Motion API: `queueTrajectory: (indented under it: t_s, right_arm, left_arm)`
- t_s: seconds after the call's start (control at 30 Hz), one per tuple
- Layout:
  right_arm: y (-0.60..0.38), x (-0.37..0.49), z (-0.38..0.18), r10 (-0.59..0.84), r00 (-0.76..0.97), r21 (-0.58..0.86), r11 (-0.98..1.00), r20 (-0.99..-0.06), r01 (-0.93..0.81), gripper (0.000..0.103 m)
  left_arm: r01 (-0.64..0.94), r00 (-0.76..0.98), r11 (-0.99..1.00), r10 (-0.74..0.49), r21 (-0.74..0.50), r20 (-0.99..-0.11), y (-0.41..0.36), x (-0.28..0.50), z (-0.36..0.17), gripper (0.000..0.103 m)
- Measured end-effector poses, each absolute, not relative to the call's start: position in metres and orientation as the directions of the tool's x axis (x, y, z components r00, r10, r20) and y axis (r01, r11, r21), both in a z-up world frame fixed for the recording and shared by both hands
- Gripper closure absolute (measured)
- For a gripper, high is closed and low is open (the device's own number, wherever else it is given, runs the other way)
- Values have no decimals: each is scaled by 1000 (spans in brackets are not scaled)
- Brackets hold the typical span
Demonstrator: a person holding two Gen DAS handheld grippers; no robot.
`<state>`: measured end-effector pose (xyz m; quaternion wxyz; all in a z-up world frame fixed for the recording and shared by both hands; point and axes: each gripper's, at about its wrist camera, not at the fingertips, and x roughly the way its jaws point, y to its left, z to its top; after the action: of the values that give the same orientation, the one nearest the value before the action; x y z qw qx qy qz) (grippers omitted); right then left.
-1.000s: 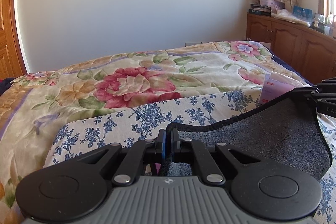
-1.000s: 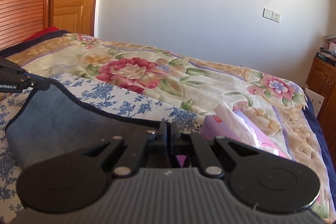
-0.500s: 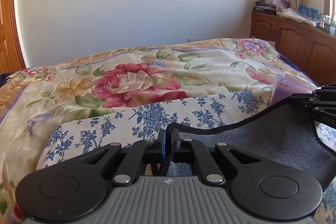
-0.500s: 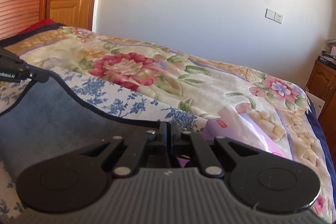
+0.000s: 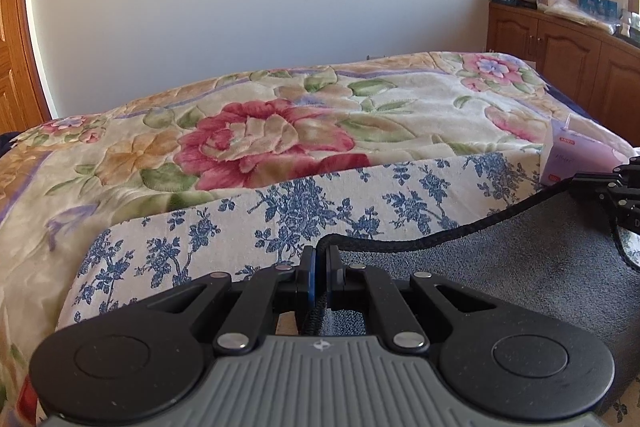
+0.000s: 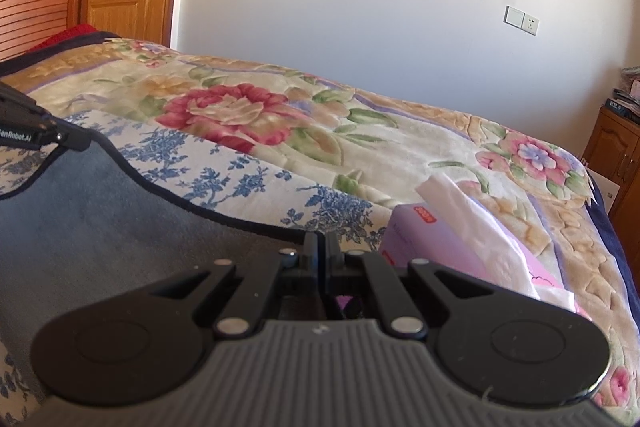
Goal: Fold towel
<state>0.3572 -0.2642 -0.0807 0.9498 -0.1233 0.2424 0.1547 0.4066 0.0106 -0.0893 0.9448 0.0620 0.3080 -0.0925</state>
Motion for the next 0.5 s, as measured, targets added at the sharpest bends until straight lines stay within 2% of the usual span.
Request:
queueTrajectory:
  t_s: [0.17,0.43,0.5]
  right_arm:
    - [-263,360,-89,227,818,-155,921,-529,-357,99]
    - [-266,363,-93,218,806,-143,926,-551,-348,99]
    - [-266,364,-93,211,804,-142,929,-556,-342,97]
  left_arm:
    - [202,777,977,-113,74,-620,9,411,-101,96]
    - [192,782,979,-107,74,-614,9,414,-102,93]
    - [192,784,978,-105,79,-612,8,413,-101,80]
